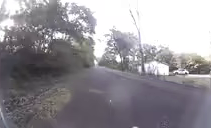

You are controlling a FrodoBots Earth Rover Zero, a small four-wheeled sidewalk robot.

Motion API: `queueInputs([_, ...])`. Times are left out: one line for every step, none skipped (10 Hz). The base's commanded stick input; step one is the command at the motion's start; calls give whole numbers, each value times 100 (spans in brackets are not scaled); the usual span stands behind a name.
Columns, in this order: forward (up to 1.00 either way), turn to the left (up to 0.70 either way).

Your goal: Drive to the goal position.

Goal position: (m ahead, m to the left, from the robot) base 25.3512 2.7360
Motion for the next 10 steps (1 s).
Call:
queueInputs([70,0])
queueInputs([70,0])
queueInputs([70,0])
queueInputs([70,0])
queueInputs([70,0])
queueInputs([70,0])
queueInputs([70,0])
queueInputs([70,0])
queueInputs([70,0])
queueInputs([70,0])
